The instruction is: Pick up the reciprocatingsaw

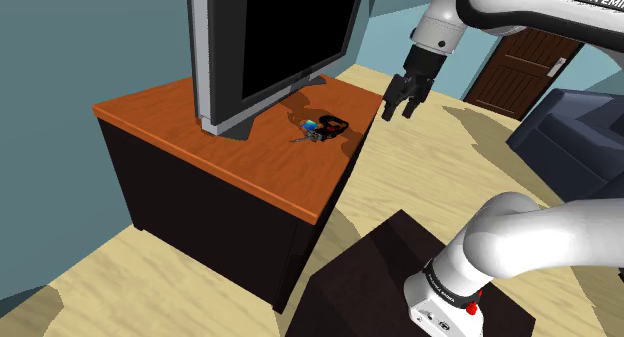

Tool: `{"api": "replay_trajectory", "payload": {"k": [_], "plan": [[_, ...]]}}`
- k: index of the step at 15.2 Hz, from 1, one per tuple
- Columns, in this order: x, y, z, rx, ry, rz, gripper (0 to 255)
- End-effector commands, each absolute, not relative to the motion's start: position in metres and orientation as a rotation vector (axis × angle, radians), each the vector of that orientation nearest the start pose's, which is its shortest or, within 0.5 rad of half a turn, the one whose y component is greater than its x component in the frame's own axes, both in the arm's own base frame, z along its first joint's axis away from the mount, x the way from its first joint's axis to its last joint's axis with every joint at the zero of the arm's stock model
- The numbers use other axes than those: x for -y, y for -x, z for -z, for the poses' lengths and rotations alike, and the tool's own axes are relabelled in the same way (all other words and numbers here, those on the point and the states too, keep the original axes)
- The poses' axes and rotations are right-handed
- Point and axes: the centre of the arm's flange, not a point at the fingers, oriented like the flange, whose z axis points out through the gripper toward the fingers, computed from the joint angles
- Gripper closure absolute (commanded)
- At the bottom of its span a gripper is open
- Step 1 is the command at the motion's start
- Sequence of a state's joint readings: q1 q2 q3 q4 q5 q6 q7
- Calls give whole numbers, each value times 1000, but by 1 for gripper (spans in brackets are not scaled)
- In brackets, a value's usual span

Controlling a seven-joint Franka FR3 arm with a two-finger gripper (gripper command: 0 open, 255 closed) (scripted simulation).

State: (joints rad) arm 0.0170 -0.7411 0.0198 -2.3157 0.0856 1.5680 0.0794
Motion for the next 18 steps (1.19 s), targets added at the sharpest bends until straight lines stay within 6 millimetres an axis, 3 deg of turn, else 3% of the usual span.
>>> {"api": "replay_trajectory", "payload": {"k": [1, 9, 18], "plan": [[-23, -319, -596, -73, 3069, -16, 0], [-33, -408, -540, -524, 3059, -26, 0], [-11, -506, -477, -1029, 2970, -37, 0]]}}
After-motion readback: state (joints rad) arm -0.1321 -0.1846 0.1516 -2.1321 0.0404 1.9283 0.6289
